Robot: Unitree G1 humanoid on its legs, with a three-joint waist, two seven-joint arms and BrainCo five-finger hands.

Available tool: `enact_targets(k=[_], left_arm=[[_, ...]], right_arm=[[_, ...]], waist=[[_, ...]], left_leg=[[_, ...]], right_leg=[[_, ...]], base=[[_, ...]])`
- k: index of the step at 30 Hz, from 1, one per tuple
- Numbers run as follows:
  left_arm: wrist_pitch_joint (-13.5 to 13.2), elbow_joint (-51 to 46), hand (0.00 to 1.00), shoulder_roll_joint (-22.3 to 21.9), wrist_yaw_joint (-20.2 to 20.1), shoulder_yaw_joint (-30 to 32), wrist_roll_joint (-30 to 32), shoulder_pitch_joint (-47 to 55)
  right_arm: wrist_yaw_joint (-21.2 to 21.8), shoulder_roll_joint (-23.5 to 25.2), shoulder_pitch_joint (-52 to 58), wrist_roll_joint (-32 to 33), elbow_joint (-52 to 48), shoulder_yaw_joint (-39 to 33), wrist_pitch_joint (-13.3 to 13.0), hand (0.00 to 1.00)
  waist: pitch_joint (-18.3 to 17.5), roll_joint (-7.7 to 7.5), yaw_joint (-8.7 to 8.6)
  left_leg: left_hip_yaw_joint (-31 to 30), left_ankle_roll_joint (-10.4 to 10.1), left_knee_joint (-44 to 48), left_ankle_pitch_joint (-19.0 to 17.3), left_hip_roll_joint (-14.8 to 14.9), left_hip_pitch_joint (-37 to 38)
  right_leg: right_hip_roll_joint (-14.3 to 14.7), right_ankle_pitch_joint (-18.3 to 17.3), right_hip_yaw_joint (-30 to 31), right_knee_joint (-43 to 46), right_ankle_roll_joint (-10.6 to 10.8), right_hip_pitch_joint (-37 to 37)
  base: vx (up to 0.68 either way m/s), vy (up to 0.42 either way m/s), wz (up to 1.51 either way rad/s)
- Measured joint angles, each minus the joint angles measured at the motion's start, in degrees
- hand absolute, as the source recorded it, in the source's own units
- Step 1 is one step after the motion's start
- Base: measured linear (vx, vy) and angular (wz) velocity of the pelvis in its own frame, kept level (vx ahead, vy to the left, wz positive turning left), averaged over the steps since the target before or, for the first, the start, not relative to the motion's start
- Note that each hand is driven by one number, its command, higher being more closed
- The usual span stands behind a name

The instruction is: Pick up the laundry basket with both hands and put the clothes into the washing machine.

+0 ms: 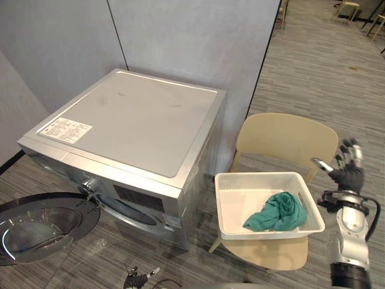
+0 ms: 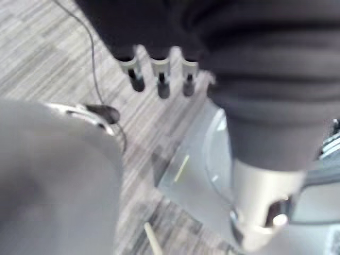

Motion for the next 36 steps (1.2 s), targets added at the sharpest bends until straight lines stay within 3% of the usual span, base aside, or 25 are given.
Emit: enact_targets(k=[3, 6, 8, 10, 11, 14, 22, 29, 36], left_arm=[[-0.1, 0.4, 0.00, 0.5, -1.1, -1.0, 1.1, 0.7], [-0.1, 0.4, 0.00, 2.4, -1.2, -2.5, 1.3, 0.7], [-0.2, 0.3, 0.00, 2.9, -1.2, -3.2, 1.3, 0.0], [-0.9, 0.2, 0.00, 2.8, -1.2, -4.5, 1.3, -1.8], [-1.3, 0.0, 0.00, 3.0, -1.2, -6.7, 1.3, -4.1], [-1.3, -1.9, 0.00, 3.4, -1.0, -9.6, 1.1, -5.8], [-3.2, -6.5, 0.00, 4.9, 0.8, -12.5, -2.7, -13.4], [-3.4, -7.6, 0.00, 3.5, 2.0, -13.7, -3.8, -16.7], [-3.4, -8.2, 0.00, 2.6, 3.0, -13.1, -4.6, -18.3]], right_arm=[[4.3, -6.3, -1.2, -3.6, 5.3, 5.7, 0.9, 0.00], [7.9, -10.7, -2.0, -7.2, 7.8, 12.4, 1.2, 0.00], [9.6, -15.0, -4.1, -9.7, 9.3, 17.7, 1.0, 0.00], [10.8, -20.2, -8.3, -12.4, 12.3, 23.2, 0.7, 0.00], [11.2, -24.3, -12.6, -14.9, 14.7, 26.9, 0.7, 0.00], [11.3, -28.1, -17.2, -18.5, 15.8, 30.8, 0.6, 0.00], [8.7, -30.8, -30.8, -24.5, 20.2, 35.4, 0.4, 0.00], [5.7, -32.4, -39.6, -26.9, 23.4, 37.5, 1.0, 0.00], [3.2, -32.4, -43.4, -28.0, 26.7, 39.2, 2.6, 0.00]], waist=[[1.4, 0.46, 0.01], [4.3, -1.05, -0.04], [6.4, -1.18, -0.26], [8.9, -0.69, -0.12], [11.8, 0.40, -0.09], [15.5, 1.71, -0.11], [24.1, 0.25, 0.16], [26.6, 1.41, 0.54], [27.1, 1.79, 1.70]], left_leg=[[2.0, -0.4, -0.6, -3.3, -0.7, -0.3], [2.6, -0.5, 1.1, -4.4, -2.4, -1.8], [2.4, -0.4, 2.5, -4.5, -2.6, -3.7], [2.0, -0.3, 4.4, -4.6, -2.6, -6.2], [0.9, -0.3, 6.0, -4.5, -2.5, -8.8], [-0.1, 0.0, 7.7, -4.2, -2.2, -11.4], [-1.3, 0.5, 11.2, -4.5, -1.9, -18.7], [-2.7, 1.2, 12.2, -3.8, -2.1, -23.9], [-3.4, 1.4, 12.3, -3.6, -2.9, -26.9]], right_leg=[[-0.5, 2.0, 1.5, -0.9, 0.6, -1.9], [-2.3, 3.3, 2.7, -1.1, 1.0, -3.6], [-2.8, 3.9, 3.0, -1.0, 0.9, -5.1], [-2.9, 5.1, 3.7, -0.9, 0.4, -7.1], [-2.9, 6.1, 3.8, -0.2, 0.0, -9.2], [-2.9, 6.3, 3.7, 1.3, -0.3, -11.4], [-3.2, 6.7, 4.1, 4.6, -0.9, -18.4], [-3.5, 6.5, 3.7, 8.4, -1.1, -24.9], [-5.0, 3.7, 3.6, 13.7, -1.2, -29.6]], base=[[-0.17, 0.044, -0.25], [-0.19, 0.052, -0.17], [-0.17, 0.019, -0.09], [-0.18, -0.010, -0.10], [-0.12, -0.015, 0.00], [-0.10, -0.009, 0.01], [-0.10, 0.012, 0.00], [-0.01, 0.009, 0.00], [-0.02, 0.012, 0.07]])
